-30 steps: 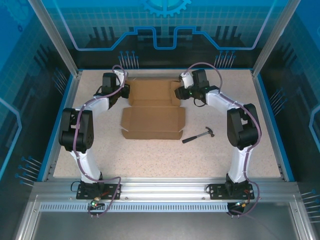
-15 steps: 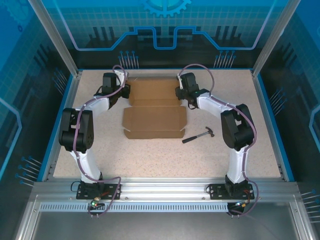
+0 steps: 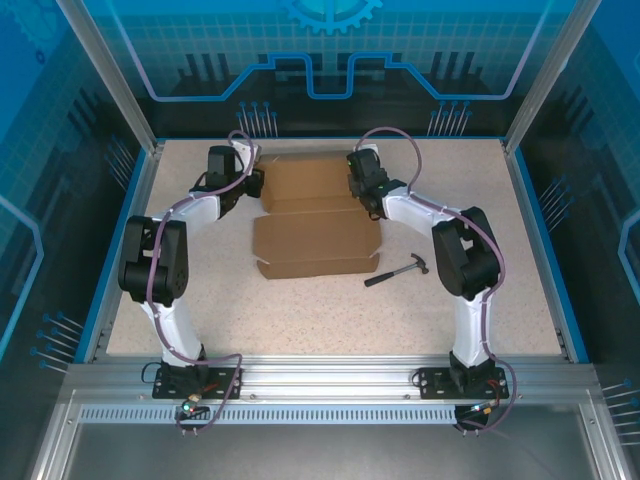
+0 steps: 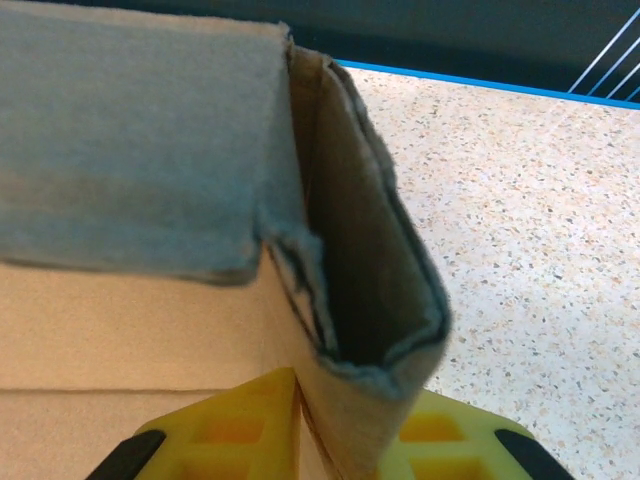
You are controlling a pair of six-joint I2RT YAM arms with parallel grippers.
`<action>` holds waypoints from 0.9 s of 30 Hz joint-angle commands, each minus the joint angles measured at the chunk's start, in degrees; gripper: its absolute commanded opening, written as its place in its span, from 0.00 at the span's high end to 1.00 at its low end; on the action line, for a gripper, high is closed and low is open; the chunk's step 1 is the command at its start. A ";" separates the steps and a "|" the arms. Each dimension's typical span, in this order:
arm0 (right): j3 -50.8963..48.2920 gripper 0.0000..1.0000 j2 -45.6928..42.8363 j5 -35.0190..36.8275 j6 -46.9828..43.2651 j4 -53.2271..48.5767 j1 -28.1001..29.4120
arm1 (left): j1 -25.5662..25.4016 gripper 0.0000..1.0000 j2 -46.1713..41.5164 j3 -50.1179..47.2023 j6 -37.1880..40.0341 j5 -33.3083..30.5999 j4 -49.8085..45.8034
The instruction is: Fold the paper box
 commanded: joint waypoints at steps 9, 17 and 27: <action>-3.72 0.70 -0.60 -11.22 0.77 2.22 -4.51 | 0.57 1.00 -2.45 1.38 -1.44 1.13 -1.77; -3.77 0.74 0.46 -14.08 0.28 2.63 -5.23 | 0.56 1.00 -2.54 1.35 -1.49 1.18 -1.77; -0.64 0.83 1.69 3.65 3.82 -3.92 -3.17 | 0.56 1.00 -2.62 1.42 -1.82 1.18 -1.93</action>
